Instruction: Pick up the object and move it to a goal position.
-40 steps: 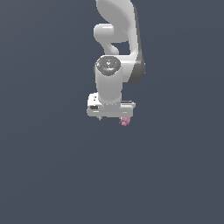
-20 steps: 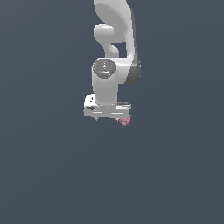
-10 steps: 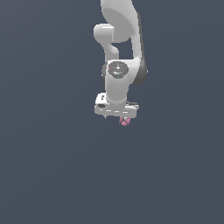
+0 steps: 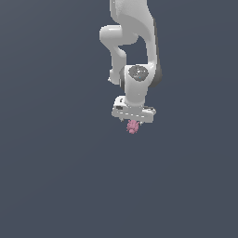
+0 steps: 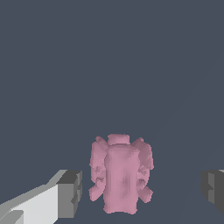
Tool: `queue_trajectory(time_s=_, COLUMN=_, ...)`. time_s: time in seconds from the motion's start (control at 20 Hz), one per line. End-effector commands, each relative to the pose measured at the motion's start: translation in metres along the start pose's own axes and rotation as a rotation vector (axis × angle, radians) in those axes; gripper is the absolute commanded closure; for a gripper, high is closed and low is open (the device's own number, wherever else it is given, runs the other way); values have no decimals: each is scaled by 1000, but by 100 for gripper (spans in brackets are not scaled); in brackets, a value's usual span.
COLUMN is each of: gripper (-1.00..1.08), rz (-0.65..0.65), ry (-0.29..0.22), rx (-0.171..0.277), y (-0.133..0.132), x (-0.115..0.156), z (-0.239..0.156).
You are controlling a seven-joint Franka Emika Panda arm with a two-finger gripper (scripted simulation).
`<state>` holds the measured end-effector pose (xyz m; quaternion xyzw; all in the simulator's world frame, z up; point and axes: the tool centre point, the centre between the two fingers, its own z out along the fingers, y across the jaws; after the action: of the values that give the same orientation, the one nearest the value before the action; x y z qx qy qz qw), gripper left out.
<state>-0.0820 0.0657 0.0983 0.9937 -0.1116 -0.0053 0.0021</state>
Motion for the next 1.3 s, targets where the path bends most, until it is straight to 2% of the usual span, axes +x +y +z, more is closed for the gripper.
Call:
queue_trajectory(time_s=0.0, gripper=-92, rz=19, ry=5, rx=3, y=-5, x=-8, z=4)
queue_trajectory(time_s=0.6, gripper=-92, rz=34, ry=9, rx=5, y=-11, x=-17, z=12)
queue_trajectory(time_s=1.25, gripper=-92, rz=37, ry=10, rx=5, y=-11, x=-18, z=57)
